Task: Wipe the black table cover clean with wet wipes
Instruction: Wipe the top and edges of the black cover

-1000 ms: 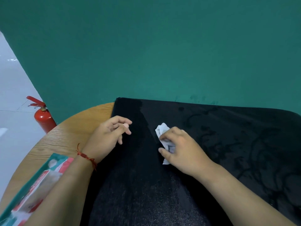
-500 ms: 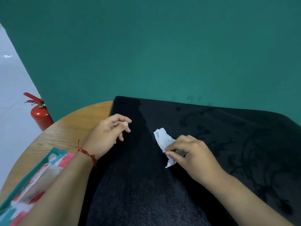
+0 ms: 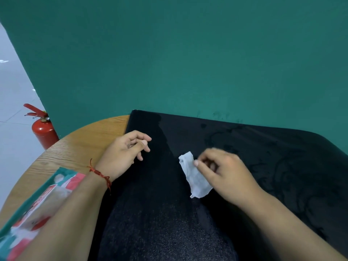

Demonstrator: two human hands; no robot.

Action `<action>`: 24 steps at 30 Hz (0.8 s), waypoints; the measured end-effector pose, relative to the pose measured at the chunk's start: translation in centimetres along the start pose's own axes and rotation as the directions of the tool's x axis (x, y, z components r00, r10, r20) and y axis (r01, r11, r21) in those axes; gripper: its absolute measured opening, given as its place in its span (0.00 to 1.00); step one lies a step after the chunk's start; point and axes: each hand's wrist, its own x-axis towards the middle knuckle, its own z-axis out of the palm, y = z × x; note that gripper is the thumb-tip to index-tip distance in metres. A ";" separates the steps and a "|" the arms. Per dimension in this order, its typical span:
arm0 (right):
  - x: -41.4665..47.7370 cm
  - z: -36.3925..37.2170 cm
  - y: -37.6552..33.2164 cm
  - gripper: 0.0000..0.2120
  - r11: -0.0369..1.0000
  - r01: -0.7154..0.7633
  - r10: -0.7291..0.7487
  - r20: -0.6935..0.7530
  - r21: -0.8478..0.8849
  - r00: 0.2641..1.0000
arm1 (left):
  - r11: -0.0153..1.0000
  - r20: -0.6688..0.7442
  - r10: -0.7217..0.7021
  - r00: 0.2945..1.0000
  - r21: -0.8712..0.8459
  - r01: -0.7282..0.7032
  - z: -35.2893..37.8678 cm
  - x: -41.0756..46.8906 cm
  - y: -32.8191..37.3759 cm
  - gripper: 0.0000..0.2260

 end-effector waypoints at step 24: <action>12.2 10.1 0.7 0.12 0.950 -0.178 0.151 -0.121 -0.255 0.981 | 1.000 -0.058 -0.014 0.998 0.004 0.014 0.5 -0.1 0.1 0.08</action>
